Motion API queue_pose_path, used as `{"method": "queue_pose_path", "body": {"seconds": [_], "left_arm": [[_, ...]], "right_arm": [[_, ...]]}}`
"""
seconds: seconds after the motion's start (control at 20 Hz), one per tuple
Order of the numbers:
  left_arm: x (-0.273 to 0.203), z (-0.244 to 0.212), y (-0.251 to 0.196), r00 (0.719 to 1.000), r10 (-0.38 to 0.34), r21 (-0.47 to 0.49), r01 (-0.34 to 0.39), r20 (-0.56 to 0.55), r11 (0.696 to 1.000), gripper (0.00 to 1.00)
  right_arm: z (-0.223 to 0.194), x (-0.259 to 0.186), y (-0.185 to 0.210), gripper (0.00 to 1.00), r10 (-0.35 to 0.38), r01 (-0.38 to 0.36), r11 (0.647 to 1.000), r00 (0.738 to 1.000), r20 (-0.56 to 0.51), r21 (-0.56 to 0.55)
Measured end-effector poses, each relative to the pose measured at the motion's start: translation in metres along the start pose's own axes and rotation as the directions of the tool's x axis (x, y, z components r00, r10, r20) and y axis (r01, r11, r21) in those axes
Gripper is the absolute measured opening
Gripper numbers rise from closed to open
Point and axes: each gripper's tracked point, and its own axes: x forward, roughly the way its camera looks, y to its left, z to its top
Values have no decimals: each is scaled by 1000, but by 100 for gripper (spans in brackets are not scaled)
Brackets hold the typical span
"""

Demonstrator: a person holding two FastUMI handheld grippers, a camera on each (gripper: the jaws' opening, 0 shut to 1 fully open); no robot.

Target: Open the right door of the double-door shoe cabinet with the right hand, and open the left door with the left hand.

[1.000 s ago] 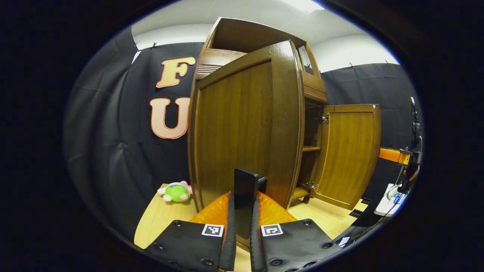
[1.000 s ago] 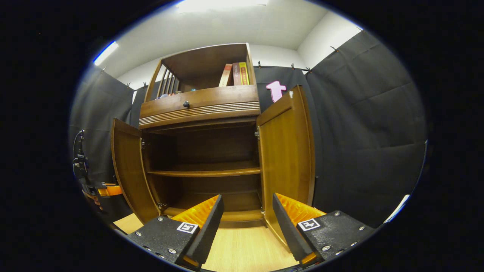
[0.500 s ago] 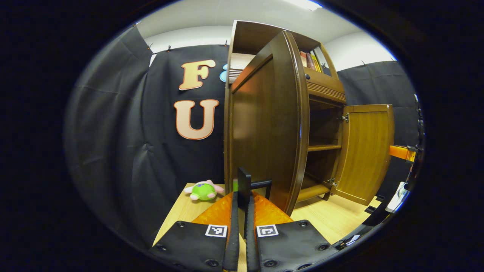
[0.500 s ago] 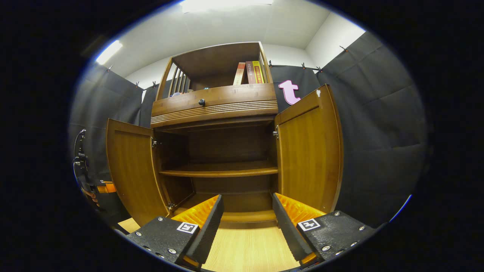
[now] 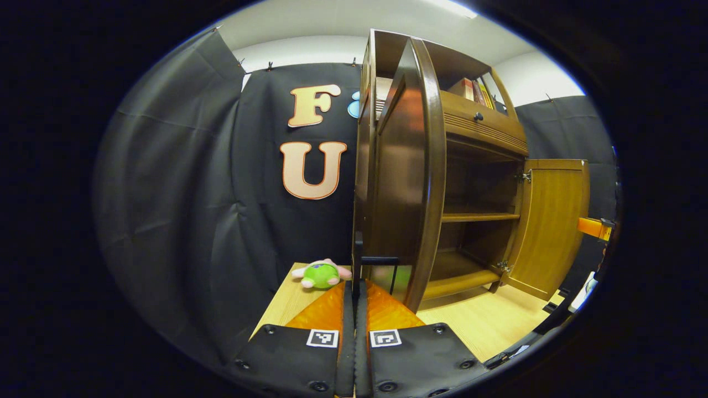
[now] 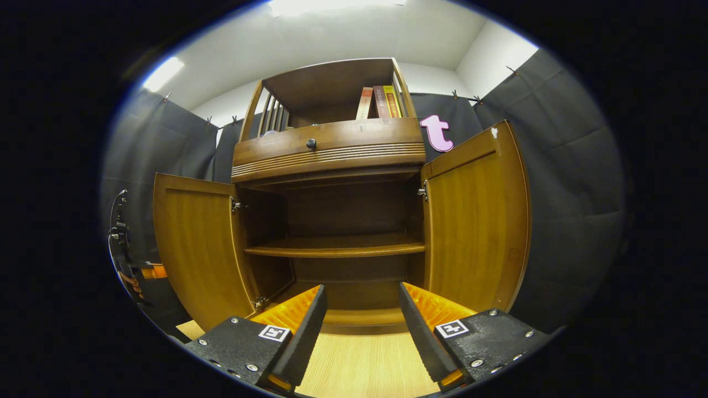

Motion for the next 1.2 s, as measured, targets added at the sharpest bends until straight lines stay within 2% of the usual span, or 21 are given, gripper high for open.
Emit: {"method": "queue_pose_path", "body": {"seconds": [0.4, 0.6, 0.75, 0.85, 1.0, 1.2], "left_arm": [[-26, 0, 2, 1000, -8, -41, 7, -14, 999, 7], [-49, 21, 8, 998, 51, -25, -51, 23, 998, 7], [-67, 48, -5, 995, 67, -5, -67, 76, 998, 7], [-77, 65, -26, 993, 46, -9, -45, 108, 999, 7], [-79, 81, -48, 992, 50, -7, -50, 114, 999, 8], [-69, 108, -78, 986, 59, 1, -59, 155, 998, 41]], "right_arm": [[-12, 8, -4, 81, 14, -14, 1000, 1000, -18, 14], [-14, 10, -7, 81, 21, -21, 1000, 1000, -16, 18], [-3, 11, -13, 81, 20, -20, 1000, 1000, -3, 17], [5, 8, -17, 81, 15, -16, 1000, 1000, 7, 18], [19, 0, -21, 81, 8, -9, 1000, 1000, 20, 9], [41, -9, -34, 81, 7, -7, 1000, 999, 31, -8]]}}
